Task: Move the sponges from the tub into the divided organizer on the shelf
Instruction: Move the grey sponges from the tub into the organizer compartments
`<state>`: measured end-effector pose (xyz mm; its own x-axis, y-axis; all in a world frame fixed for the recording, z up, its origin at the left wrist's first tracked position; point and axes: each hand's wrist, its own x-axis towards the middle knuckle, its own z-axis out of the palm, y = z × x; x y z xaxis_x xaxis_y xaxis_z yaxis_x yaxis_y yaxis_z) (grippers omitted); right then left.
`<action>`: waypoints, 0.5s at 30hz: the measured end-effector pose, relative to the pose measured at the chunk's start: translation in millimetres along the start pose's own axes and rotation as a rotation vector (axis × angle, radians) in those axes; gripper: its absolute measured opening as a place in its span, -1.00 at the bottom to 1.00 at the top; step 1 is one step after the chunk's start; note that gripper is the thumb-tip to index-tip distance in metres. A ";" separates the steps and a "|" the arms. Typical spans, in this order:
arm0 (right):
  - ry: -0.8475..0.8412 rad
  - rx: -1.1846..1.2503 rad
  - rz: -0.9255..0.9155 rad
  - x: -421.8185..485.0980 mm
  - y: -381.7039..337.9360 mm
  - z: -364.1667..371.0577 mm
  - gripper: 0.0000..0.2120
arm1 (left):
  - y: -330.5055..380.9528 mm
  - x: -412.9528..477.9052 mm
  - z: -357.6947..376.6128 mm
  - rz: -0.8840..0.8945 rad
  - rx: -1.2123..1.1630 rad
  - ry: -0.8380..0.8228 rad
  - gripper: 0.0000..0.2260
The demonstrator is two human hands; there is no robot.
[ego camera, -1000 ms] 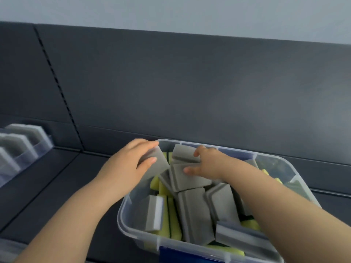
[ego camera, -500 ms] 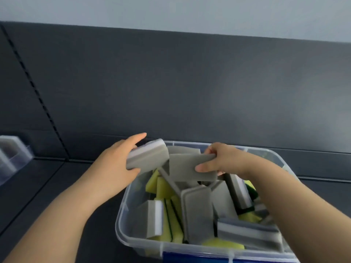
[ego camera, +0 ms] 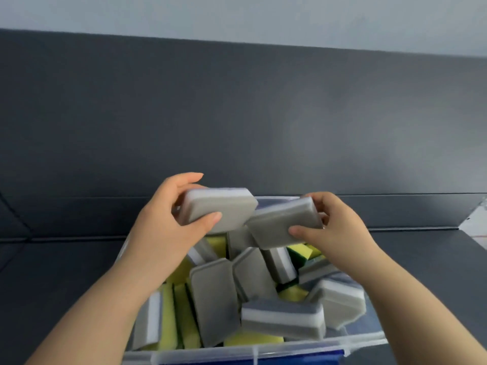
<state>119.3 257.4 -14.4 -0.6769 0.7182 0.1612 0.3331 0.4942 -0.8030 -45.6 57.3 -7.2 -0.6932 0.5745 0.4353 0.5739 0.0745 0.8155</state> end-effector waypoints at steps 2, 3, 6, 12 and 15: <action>0.004 -0.027 -0.022 -6.4 4.3 -5.2 -0.63 | 5.8 -4.5 9.2 -0.006 -0.027 0.014 -0.51; 0.003 -0.029 -0.032 -9.3 5.4 -8.0 -0.64 | 8.2 -7.2 12.7 -0.011 -0.037 0.023 -0.52; -0.001 -0.074 -0.070 -15.8 2.4 -13.7 -0.60 | 15.2 -17.1 17.0 -0.021 -0.025 0.064 -0.56; 0.098 -0.188 -0.320 -33.7 -32.4 7.2 -0.49 | 24.2 -46.9 -12.5 0.050 0.177 0.133 -0.59; 0.111 -0.142 -0.422 -55.0 -60.9 34.1 -0.51 | 26.9 -69.1 -52.1 0.136 0.313 0.186 -0.57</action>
<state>113.9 171.1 6.1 -0.7008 0.4837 0.5243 0.1348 0.8116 -0.5685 -5.0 -22.8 4.5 -0.6527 0.4406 0.6163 0.7511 0.2696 0.6026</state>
